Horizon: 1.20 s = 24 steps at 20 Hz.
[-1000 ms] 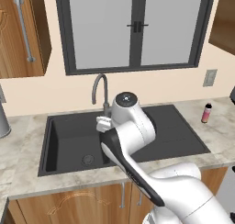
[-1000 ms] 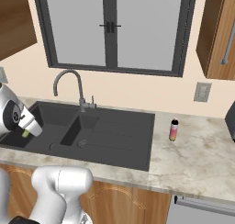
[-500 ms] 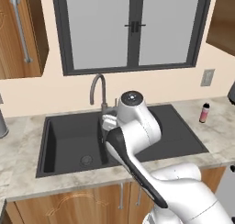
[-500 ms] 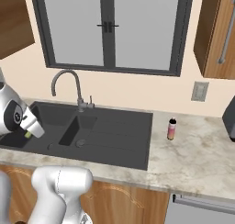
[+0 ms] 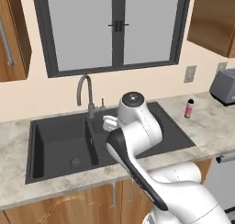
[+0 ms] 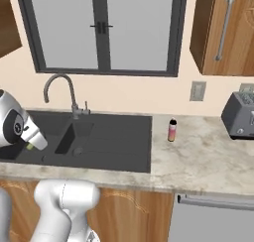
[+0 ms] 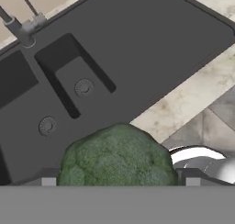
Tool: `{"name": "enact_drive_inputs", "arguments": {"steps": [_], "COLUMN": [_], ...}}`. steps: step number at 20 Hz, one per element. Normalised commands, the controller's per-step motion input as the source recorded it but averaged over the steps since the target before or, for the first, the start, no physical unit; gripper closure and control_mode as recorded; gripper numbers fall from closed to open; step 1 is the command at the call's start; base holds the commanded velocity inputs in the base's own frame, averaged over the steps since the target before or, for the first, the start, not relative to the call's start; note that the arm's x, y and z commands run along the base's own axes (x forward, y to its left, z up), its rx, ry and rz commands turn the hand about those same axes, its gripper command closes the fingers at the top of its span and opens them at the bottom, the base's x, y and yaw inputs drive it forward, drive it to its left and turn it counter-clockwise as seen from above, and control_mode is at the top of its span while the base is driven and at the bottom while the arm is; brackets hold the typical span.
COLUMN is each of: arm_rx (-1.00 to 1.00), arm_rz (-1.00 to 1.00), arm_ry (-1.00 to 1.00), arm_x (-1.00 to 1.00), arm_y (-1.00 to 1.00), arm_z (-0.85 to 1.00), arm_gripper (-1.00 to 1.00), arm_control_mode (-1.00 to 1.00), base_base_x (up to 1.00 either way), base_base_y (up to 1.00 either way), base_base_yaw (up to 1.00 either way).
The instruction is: Turn on the sink faucet. Then move the broccoli from the counter to the sink. Turn off the sink. Move the vegetable from the sink to the pot next to the stove. Finally move the pot to the rear right burner.
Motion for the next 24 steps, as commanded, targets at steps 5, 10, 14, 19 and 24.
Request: {"name": "enact_drive_inputs", "arguments": {"steps": [5,10,14,19,24], "arm_rx": [0.0,0.0,0.0,0.0,0.0], "arm_rz": [0.0,0.0,0.0,0.0,0.0], "arm_ry": [0.0,0.0,0.0,0.0,0.0], "arm_x": [0.0,0.0,0.0,0.0,0.0], "arm_y": [0.0,0.0,0.0,0.0,0.0], "arm_z": [0.0,0.0,0.0,0.0,0.0], "arm_gripper": [1.0,1.0,1.0,1.0,1.0], "arm_control_mode": [1.0,1.0,1.0,1.0,1.0], "base_base_x": [-0.48,-0.41,-0.31,-0.16,-0.21], "base_base_y": [-0.36,-0.48,-0.6,-0.47,-0.32], "base_base_yaw": [-0.28,-0.29,-0.29,-0.33,-0.41]}}
